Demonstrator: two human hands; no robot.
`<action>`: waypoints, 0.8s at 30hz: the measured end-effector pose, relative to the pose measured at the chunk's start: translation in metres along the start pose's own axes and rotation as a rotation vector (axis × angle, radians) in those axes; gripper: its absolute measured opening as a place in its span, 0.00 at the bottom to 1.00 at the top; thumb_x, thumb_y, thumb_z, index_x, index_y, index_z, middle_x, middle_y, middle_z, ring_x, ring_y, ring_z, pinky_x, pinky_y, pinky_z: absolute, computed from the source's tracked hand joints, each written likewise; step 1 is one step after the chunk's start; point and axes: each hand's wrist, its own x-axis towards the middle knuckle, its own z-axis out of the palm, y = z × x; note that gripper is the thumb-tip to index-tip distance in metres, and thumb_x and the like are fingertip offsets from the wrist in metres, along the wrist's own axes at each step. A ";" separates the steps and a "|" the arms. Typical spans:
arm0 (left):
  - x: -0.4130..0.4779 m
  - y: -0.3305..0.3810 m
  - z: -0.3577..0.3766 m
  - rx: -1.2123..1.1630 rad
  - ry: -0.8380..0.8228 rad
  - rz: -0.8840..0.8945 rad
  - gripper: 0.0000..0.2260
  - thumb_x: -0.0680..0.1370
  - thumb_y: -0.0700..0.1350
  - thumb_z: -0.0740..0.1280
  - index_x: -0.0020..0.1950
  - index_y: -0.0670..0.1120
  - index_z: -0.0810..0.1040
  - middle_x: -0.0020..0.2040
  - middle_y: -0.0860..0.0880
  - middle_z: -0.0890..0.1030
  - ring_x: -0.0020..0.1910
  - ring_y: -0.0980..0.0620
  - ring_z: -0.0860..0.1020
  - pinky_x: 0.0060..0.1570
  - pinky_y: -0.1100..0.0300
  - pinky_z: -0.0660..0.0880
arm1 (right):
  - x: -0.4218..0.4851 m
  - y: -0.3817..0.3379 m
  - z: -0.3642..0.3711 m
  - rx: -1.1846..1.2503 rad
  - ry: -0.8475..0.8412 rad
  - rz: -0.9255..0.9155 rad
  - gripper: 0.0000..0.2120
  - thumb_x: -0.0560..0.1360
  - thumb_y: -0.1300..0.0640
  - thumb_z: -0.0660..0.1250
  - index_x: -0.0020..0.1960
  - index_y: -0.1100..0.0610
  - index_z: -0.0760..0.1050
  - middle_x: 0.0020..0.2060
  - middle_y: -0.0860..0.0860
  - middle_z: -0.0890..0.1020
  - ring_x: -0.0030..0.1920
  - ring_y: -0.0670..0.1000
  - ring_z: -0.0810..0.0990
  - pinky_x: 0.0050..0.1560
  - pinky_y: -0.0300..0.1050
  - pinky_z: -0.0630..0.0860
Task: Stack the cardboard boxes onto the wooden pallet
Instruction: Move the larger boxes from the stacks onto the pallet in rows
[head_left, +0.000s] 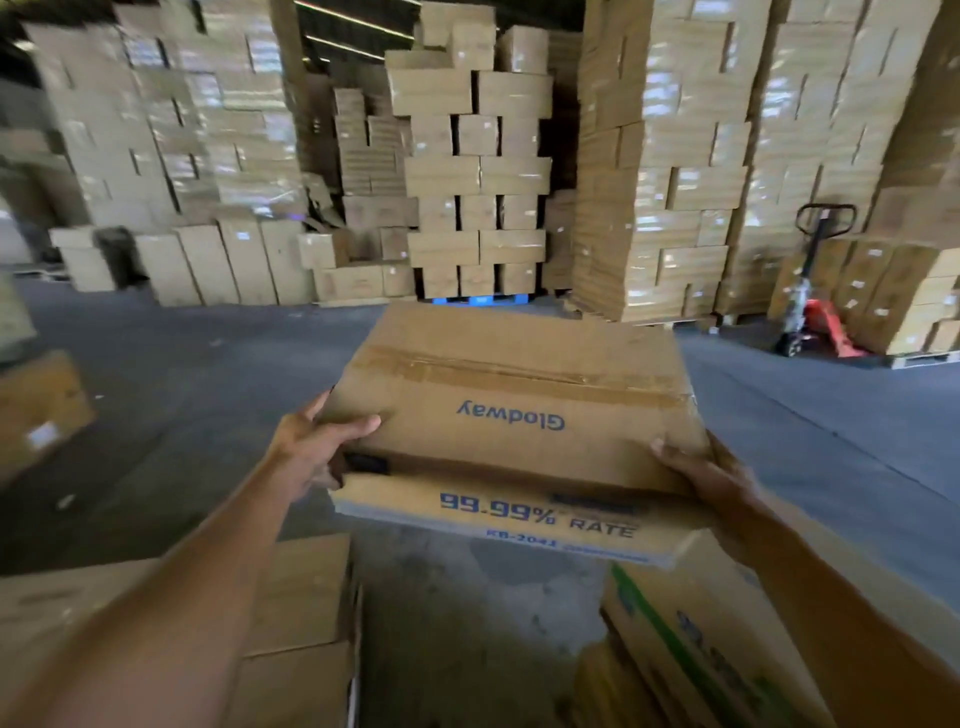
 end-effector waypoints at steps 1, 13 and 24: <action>-0.006 -0.005 -0.015 0.004 0.023 -0.014 0.60 0.48 0.56 0.83 0.78 0.53 0.63 0.66 0.51 0.74 0.59 0.48 0.75 0.59 0.37 0.76 | 0.001 0.005 0.014 -0.012 -0.030 0.006 0.30 0.69 0.47 0.77 0.68 0.47 0.73 0.59 0.53 0.80 0.57 0.57 0.80 0.58 0.59 0.79; -0.062 -0.074 -0.211 0.019 0.306 -0.134 0.48 0.58 0.51 0.83 0.75 0.58 0.67 0.71 0.49 0.73 0.66 0.39 0.73 0.47 0.30 0.78 | -0.033 0.056 0.207 -0.035 -0.269 0.045 0.55 0.45 0.31 0.81 0.70 0.45 0.73 0.61 0.51 0.81 0.57 0.55 0.82 0.60 0.58 0.79; 0.011 -0.137 -0.407 0.032 0.229 -0.148 0.39 0.68 0.45 0.79 0.76 0.55 0.66 0.70 0.46 0.73 0.65 0.39 0.74 0.48 0.34 0.80 | -0.090 0.090 0.414 0.000 -0.264 0.061 0.41 0.54 0.35 0.82 0.65 0.42 0.76 0.56 0.50 0.84 0.53 0.55 0.85 0.53 0.59 0.82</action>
